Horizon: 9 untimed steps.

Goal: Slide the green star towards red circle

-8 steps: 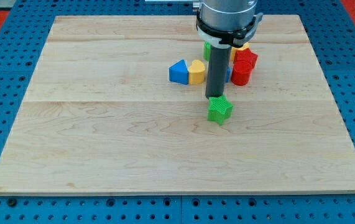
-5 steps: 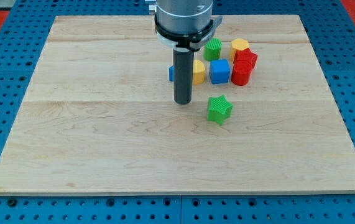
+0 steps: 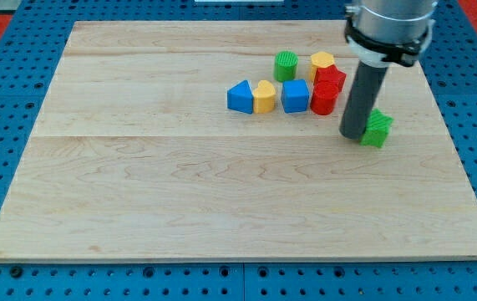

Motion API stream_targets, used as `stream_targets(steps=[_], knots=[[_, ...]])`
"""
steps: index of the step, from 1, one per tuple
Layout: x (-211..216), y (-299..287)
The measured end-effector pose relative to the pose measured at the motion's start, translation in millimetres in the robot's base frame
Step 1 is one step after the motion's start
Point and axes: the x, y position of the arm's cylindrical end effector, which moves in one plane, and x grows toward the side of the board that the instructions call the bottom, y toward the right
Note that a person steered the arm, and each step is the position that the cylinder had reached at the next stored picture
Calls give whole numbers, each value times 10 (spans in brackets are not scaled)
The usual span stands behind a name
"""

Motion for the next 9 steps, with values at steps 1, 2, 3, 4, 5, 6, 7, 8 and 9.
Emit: stream_targets(steps=[1,2,3,4,5,6,7,8,9], knots=[[103,177],[195,179],[255,409],[254,771],[254,1135],[115,1143],[53,740],[53,495],[105,529]])
